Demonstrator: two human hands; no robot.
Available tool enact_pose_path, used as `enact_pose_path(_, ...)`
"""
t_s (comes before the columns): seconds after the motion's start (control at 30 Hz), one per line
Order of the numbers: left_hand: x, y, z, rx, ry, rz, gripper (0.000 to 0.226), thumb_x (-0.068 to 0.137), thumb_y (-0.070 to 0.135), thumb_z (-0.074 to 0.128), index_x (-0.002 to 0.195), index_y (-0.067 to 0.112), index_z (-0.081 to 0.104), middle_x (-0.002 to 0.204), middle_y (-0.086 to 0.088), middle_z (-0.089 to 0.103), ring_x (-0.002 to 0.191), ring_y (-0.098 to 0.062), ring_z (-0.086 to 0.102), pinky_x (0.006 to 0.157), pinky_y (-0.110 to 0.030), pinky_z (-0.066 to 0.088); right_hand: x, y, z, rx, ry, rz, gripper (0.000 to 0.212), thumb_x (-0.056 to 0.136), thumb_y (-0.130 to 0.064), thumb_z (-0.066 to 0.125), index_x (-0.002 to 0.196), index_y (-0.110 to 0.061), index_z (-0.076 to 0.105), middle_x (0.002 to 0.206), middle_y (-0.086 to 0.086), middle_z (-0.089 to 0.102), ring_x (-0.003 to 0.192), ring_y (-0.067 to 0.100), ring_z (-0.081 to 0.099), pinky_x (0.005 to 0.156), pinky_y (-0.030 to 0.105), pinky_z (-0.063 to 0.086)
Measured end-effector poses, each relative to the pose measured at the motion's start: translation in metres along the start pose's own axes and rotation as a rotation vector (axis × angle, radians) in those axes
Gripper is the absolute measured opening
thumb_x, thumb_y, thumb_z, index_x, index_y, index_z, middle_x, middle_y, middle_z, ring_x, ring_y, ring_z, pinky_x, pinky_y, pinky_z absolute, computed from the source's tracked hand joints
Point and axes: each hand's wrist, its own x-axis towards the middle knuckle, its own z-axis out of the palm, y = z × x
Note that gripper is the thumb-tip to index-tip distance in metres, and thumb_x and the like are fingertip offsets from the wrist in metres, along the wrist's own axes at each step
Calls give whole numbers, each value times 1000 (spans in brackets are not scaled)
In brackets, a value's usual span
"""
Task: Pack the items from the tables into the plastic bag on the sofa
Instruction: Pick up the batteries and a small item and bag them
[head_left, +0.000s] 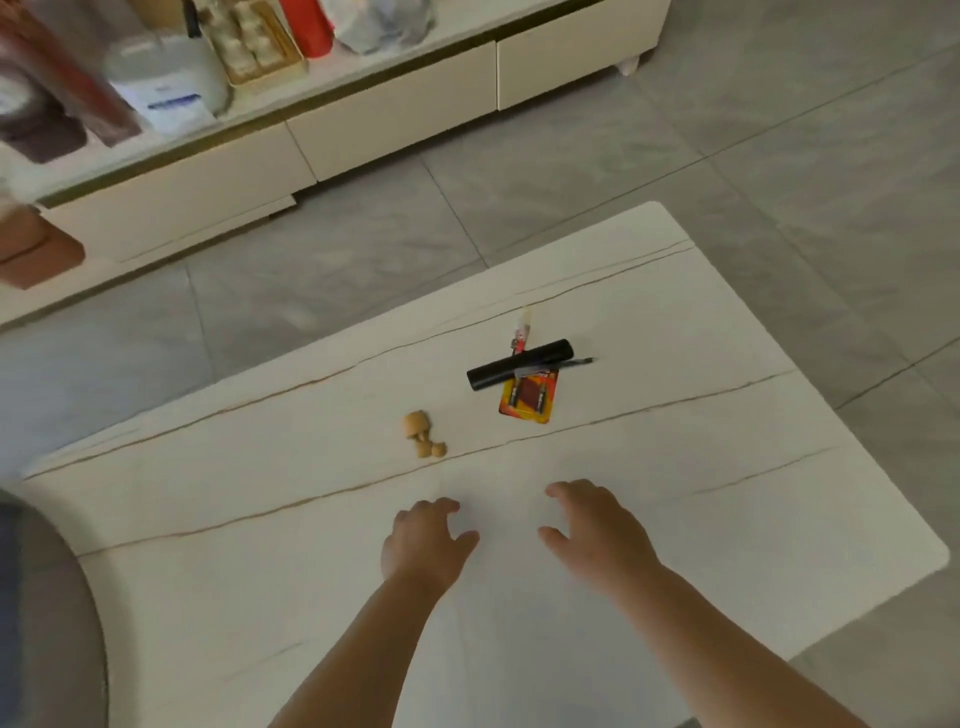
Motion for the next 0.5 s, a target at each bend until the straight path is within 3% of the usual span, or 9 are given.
enact_pose_path(0.2,63,0,-9,76,73,2,62,92,40,55,147,27,29,155,0,26,141,-25,26,106,-39,39,80,11,1,-91,27,-24,55,94,-40,49,143,-22,32,152,2,30,138,22,31,106,37,39)
enact_pose_path(0.37,114,5,-4,73,188,-29,60,95,27,49,147,24,19,157,-5,6,142,-31,18,100,-44,46,151,22,-2,-243,88,-45,71,92,-47,47,149,-25,11,160,6,6,147,32,7,112,48,29)
enact_pose_path(0.5,142,9,7,98,216,-59,69,97,22,46,152,26,4,159,-6,-14,146,-33,6,106,-45,41,192,29,-2,-285,149,-37,67,97,-39,42,151,-24,5,160,7,1,148,32,0,113,49,27)
